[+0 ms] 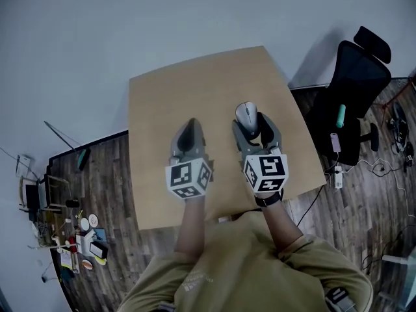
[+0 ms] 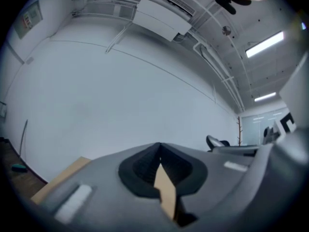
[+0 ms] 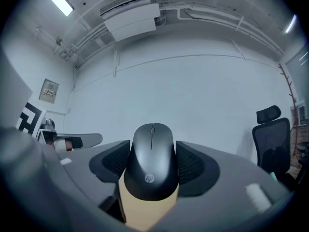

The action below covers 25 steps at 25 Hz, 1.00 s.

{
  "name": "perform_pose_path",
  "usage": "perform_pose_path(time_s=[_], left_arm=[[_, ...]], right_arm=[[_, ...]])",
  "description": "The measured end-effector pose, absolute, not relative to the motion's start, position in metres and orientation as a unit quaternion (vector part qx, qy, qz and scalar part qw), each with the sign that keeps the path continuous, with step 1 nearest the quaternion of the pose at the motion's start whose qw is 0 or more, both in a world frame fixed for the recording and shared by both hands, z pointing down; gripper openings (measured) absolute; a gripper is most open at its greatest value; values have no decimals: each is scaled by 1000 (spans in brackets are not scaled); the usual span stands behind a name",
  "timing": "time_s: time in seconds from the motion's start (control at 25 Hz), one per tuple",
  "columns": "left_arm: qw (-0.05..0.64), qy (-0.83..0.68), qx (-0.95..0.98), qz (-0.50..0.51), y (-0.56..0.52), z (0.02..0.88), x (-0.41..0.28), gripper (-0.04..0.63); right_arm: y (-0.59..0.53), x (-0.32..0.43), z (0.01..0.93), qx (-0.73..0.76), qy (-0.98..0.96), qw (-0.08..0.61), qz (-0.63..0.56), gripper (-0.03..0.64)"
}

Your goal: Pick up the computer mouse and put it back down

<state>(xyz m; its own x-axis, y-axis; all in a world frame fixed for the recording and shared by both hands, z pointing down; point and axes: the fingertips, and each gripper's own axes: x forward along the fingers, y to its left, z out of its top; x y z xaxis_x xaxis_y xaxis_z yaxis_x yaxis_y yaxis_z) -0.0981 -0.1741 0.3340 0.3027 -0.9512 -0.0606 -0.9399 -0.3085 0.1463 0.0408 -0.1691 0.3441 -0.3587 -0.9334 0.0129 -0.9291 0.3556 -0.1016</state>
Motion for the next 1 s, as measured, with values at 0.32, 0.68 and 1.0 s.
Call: perform_pose_path(time_s=[0.32, 0.68, 1.0], left_arm=[[32, -662, 748, -32, -167, 341, -104, 0], [47, -729, 683, 10, -134, 376, -150, 0], [79, -750, 656, 7, -141, 414, -255, 0]], right_arm=[[-192, 23, 343, -488, 870, 22, -66, 298], [-198, -52, 397, -393, 910, -11, -127, 298], [-206, -163, 459, -358, 922, -87, -124, 298]])
